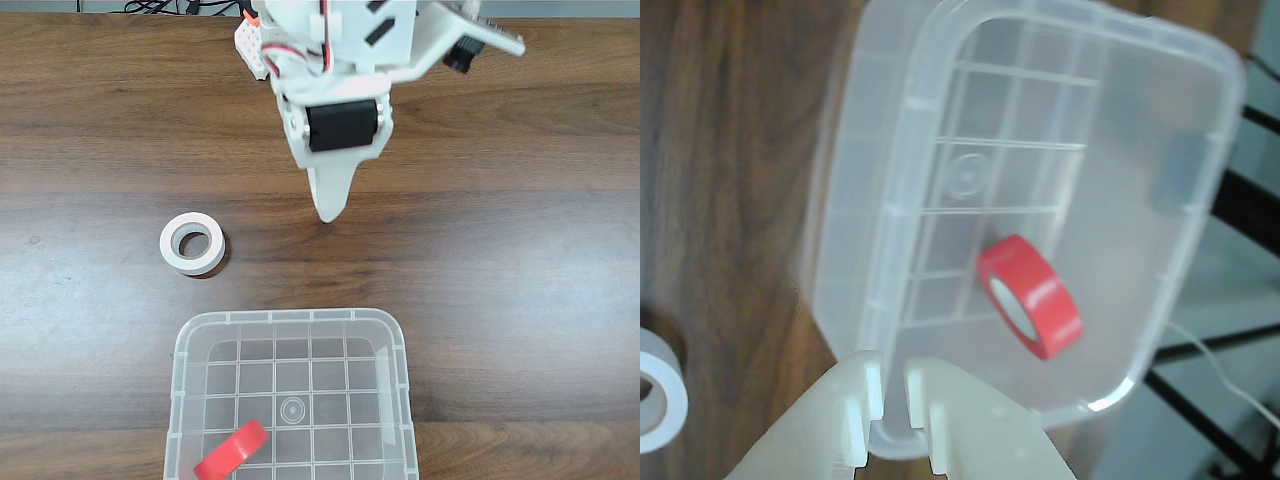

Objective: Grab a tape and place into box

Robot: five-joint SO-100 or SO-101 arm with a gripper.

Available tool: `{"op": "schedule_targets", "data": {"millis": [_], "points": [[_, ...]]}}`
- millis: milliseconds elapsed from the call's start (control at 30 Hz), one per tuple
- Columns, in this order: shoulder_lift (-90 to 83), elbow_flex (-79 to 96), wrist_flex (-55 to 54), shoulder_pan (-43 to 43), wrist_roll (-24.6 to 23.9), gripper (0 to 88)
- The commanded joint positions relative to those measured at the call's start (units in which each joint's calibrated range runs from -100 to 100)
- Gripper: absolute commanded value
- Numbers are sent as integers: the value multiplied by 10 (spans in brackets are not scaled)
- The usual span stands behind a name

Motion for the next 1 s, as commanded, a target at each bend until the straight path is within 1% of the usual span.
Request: {"op": "schedule_targets", "data": {"millis": [0, 233, 467, 567, 833, 967], "points": [[-142, 12, 14, -2, -7, 13], [-300, 224, 14, 2, -8, 13], [-529, 528, 0, -3, -5, 13], [-619, 676, -61, -18, -2, 13], [-849, 1116, -294, -23, 7, 16], [-959, 1295, -371, -15, 3, 13]]}}
